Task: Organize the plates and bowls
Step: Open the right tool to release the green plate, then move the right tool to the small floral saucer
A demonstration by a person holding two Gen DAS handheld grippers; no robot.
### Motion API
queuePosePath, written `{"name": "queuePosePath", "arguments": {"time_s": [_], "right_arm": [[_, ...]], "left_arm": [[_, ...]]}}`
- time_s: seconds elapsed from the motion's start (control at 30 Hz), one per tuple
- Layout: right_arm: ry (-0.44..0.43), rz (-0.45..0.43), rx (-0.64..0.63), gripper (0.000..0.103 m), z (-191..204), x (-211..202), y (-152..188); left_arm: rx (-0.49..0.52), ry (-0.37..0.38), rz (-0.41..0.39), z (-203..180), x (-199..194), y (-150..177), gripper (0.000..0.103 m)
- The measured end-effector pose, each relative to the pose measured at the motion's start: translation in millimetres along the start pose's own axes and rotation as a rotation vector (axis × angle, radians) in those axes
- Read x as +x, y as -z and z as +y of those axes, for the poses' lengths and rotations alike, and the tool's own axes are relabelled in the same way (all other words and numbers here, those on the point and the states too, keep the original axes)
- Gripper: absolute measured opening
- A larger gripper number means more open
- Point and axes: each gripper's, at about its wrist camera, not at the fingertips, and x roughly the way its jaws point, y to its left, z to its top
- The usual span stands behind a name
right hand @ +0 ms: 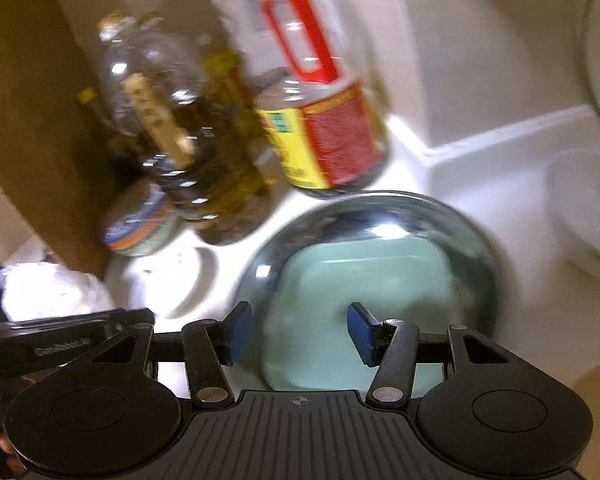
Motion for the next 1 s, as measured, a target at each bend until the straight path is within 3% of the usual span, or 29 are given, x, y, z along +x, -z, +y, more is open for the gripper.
{"name": "queuePosePath", "arguments": {"time_s": [0.2,0.33,0.6,1.0], "right_arm": [[-0.060,0.028,-0.081,0.057,26,15,0],[-0.063,0.058,-0.145,0.057,40,26,-1],[-0.092,0.064,-0.165,0.057,45,43,-10],[-0.140,0.070,-0.166,0.056,46,68,-23]], "left_arm": [[-0.042,-0.042,-0.007,19,-2,7,0.033],[-0.060,-0.063,-0.010,25,-2,11,0.039],[-0.087,-0.072,-0.023,28,4,9,0.045],[-0.146,-0.086,-0.026,26,21,2,0.045]]}}
